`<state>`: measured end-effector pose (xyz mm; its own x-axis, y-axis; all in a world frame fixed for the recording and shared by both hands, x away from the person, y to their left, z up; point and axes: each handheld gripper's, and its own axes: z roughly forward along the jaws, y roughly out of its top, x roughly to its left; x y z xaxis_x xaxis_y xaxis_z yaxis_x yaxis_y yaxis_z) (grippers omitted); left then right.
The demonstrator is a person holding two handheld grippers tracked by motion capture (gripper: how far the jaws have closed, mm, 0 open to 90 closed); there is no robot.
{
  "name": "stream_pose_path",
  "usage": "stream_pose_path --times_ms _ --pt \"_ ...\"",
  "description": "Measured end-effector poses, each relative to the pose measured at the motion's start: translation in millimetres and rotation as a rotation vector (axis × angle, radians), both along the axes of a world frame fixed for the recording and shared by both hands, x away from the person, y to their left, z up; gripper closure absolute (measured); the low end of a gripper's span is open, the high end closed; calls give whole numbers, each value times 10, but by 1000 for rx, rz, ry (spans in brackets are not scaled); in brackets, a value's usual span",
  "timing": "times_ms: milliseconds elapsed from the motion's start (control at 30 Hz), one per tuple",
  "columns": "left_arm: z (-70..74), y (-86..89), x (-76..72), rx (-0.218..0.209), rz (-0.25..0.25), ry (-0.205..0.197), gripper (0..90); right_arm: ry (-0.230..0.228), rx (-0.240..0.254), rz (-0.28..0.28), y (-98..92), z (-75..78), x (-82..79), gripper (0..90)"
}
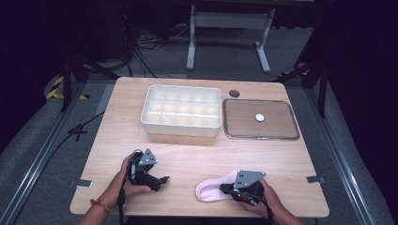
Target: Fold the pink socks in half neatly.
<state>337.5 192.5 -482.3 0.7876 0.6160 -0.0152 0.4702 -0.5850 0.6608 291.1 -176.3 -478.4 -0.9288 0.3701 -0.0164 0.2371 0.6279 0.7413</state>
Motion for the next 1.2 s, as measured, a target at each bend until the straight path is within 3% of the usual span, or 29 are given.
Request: stream_pose_path --times_ms 133,267,367,433,533,667,900,1200 --pt "42 -1 -3 -22 0 18 174 2 1 -13 28 0 29 859" --pt "88 -43 -9 -52 -18 29 219 -7 -5 -24 69 1 57 859" --pt "138 -134 -24 -97 -15 32 242 -1 -4 -26 91 4 76 860" --pt "168 -218 -28 -157 -3 56 259 -4 -3 -29 100 1 91 860" --pt "209 -348 -50 -201 -32 59 273 -6 -5 -34 120 3 111 860" --pt "227 -561 -83 -175 -81 45 300 -17 -15 -38 159 7 122 861" --pt "182 -816 -82 -173 -144 73 320 -17 -15 -35 162 6 138 860" --pt "91 -1009 -23 -104 -155 61 368 -36 -19 -23 185 2 182 862"
